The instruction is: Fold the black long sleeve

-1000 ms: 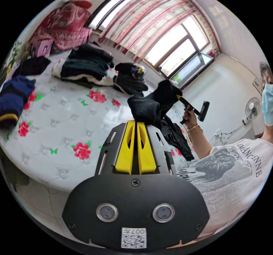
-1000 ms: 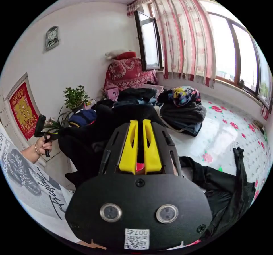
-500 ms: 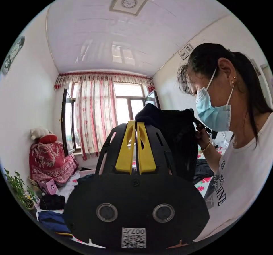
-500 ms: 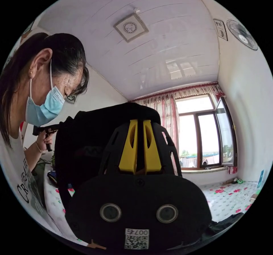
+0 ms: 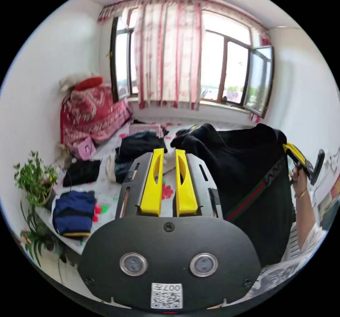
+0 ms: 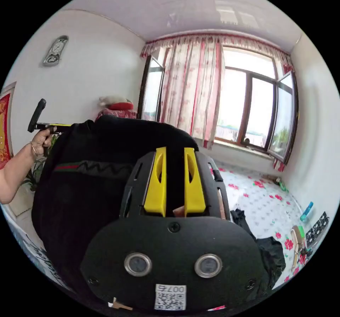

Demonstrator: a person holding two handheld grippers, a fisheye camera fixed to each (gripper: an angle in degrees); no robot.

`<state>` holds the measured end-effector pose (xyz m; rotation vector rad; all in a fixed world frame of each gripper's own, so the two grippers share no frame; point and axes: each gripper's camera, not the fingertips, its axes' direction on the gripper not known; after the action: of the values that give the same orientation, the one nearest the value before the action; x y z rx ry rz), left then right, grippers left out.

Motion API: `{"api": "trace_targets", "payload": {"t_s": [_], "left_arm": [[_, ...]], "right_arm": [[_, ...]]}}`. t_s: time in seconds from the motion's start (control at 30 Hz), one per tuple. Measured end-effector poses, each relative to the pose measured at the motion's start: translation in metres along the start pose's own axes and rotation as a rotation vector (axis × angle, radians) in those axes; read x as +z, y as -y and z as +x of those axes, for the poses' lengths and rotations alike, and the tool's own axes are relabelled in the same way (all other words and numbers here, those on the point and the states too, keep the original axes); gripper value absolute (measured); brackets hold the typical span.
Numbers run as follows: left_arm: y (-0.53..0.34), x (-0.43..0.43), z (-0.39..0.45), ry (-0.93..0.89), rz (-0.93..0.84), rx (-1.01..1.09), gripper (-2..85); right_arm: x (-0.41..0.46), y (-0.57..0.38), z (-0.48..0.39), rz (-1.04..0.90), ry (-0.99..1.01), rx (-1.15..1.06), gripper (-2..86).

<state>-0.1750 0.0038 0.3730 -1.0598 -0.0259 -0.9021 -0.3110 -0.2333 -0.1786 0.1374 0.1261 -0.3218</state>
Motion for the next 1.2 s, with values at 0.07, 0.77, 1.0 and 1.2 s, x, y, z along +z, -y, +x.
{"api": "trace_targets", "payload": {"t_s": [0.07, 0.77, 1.0, 1.2], "left_arm": [[-0.06, 0.057, -0.03, -0.007, -0.051, -0.053, 7.7], [-0.261, 0.287, -0.194, 0.336, -0.735, -0.063, 1.3], [-0.192, 0.177, -0.287, 0.435, -0.353, -0.423, 4.7], [-0.305, 0.223, -0.158, -0.224, -0.59, -0.338, 7.5]], "right_arm": [[0.057, -0.045, 0.014, -0.138, 0.051, 0.039, 6.8], [0.26, -0.249, 0.168, -0.751, -0.311, 0.159, 5.4], [0.206, -0.203, 0.248, -0.618, -0.423, 0.393, 6.3], [0.209, -0.306, 0.135, -0.723, 0.308, 0.47, 7.7]]}}
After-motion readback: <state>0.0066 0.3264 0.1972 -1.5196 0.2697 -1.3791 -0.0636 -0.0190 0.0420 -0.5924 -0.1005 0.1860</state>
